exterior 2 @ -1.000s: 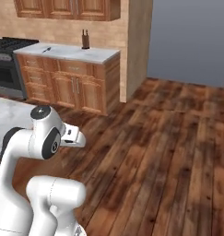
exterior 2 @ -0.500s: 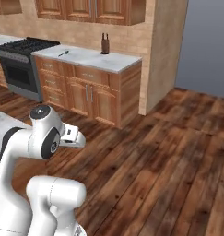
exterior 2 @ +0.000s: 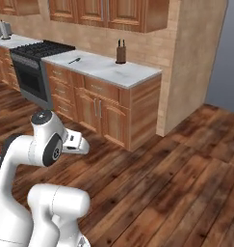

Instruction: Take the fork and place it on the left side of the plate. Then take the spoon and place it on the right side of the plate. Make sure they're directly next to the plate.

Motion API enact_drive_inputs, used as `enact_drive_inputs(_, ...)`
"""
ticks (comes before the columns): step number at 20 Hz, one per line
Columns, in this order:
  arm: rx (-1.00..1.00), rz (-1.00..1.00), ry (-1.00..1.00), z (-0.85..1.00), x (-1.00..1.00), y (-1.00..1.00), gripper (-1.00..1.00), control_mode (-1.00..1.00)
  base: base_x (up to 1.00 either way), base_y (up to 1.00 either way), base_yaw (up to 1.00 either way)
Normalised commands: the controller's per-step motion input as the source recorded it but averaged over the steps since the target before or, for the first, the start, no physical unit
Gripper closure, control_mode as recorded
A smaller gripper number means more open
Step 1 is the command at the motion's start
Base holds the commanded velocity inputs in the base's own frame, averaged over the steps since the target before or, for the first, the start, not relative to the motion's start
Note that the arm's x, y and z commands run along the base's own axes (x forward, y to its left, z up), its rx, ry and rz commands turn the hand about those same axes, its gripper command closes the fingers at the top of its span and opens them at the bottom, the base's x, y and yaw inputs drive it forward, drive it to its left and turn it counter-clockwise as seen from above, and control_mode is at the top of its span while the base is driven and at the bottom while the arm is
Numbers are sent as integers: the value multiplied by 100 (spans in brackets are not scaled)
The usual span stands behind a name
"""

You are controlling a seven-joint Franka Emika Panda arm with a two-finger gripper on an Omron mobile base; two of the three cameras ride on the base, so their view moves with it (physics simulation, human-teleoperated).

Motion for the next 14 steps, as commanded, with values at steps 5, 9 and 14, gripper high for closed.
enact_drive_inputs(5, 0, 0, 0, 0, 0, 0, -100, 100, 100, -10, 37)
enact_drive_inputs(9, 0, 0, 0, 0, 0, 0, -100, 100, 100, -21, 28)
enact_drive_inputs(14, 0, 0, 0, 0, 0, 0, -100, 100, 100, -29, 15)
